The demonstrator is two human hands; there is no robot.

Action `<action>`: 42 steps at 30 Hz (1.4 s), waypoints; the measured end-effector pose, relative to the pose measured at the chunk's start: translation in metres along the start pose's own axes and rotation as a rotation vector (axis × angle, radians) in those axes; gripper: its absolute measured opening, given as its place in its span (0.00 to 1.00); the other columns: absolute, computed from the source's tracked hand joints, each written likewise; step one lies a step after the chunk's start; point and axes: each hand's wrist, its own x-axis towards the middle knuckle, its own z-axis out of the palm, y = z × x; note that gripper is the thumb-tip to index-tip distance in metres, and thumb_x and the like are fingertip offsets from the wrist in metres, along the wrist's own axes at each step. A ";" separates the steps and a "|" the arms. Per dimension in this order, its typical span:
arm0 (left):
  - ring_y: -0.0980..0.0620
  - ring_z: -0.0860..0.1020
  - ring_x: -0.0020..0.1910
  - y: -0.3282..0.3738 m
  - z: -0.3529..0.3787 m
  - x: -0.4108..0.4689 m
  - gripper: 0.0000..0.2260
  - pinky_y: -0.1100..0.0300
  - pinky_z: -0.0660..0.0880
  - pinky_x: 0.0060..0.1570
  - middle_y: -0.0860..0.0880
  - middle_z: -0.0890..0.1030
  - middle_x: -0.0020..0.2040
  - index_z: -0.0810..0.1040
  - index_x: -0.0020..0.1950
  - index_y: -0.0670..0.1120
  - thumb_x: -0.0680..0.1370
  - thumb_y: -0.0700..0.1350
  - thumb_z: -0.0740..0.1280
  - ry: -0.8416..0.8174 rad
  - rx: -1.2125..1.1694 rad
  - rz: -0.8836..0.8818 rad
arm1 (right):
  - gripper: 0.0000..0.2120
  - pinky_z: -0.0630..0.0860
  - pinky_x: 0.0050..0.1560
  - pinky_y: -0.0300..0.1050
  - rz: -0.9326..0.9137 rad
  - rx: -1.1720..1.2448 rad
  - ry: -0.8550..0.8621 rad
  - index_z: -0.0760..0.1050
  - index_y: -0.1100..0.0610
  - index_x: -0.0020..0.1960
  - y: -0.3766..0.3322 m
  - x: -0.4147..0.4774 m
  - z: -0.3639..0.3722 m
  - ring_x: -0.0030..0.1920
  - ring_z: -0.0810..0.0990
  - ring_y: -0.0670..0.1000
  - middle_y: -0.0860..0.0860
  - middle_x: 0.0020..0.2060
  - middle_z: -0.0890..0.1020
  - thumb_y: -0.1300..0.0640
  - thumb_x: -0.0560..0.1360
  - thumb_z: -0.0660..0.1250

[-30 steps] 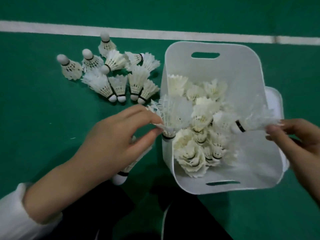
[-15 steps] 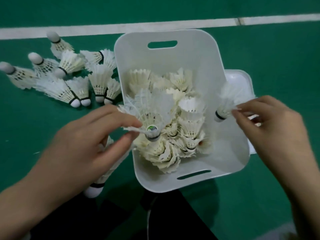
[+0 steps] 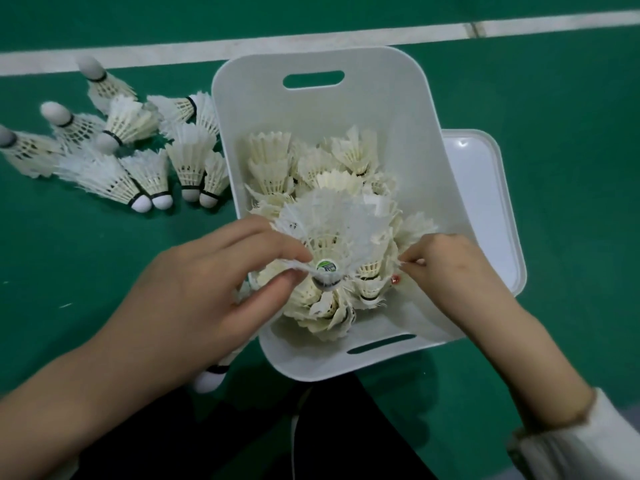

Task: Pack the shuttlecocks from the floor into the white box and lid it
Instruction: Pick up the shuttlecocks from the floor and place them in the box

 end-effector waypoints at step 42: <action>0.54 0.72 0.46 -0.010 0.008 0.004 0.10 0.69 0.66 0.50 0.50 0.76 0.45 0.81 0.45 0.45 0.77 0.49 0.63 0.088 0.168 0.158 | 0.22 0.73 0.47 0.49 0.003 -0.003 0.017 0.62 0.44 0.68 0.011 -0.019 -0.018 0.52 0.78 0.58 0.51 0.51 0.81 0.42 0.76 0.58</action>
